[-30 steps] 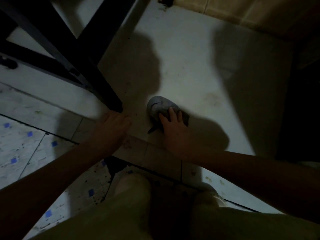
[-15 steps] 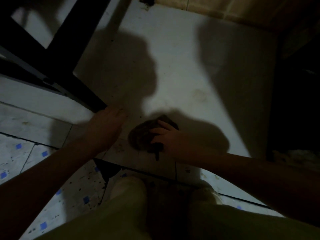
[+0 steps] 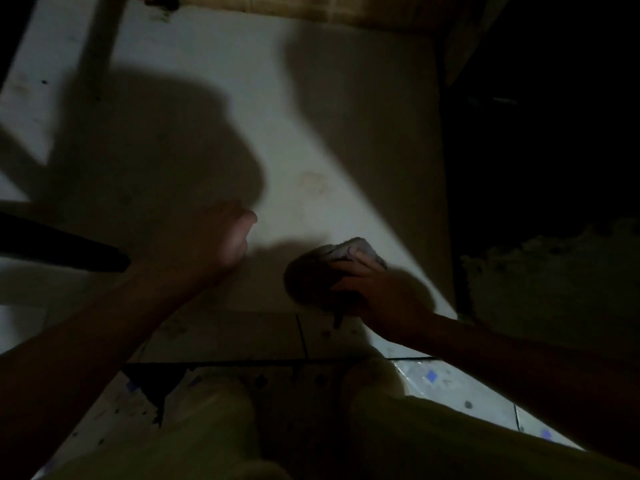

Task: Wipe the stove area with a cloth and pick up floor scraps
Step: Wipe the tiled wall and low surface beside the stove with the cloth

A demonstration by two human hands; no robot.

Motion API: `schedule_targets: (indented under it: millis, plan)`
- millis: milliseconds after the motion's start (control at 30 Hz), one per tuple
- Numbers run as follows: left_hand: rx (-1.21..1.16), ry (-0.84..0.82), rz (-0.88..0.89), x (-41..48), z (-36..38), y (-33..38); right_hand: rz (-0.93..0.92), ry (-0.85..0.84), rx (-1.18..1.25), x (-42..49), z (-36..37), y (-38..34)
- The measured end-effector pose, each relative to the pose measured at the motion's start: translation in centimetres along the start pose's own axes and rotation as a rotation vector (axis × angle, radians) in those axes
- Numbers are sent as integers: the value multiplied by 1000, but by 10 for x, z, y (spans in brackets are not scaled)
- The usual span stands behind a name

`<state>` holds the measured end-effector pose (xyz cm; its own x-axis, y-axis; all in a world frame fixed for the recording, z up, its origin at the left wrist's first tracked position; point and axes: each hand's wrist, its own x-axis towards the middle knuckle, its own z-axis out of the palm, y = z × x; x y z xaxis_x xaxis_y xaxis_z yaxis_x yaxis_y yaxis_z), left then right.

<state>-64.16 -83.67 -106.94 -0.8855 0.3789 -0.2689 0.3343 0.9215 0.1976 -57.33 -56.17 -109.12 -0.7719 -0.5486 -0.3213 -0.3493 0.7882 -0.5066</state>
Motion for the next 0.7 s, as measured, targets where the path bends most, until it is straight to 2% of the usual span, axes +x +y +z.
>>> schedule_targets:
  millis: [167,300,400,500,567,700]
  plan:
    - [30,92,118,23,4,24,245,315,55,-40,-8,15]
    - [75,146,136,35,11,46,440,335,309,-55,-4,28]
    - [38,212,140,40,11,45,486,358,292,-63,-2,30]
    - [-25,263,125,39,7,37,535,515,273,-62,3,21]
    - [-75,265,88,35,2,29,542,512,206,-56,5,19]
    - [-106,255,36,22,-3,5,490,388,144,-25,-2,16]
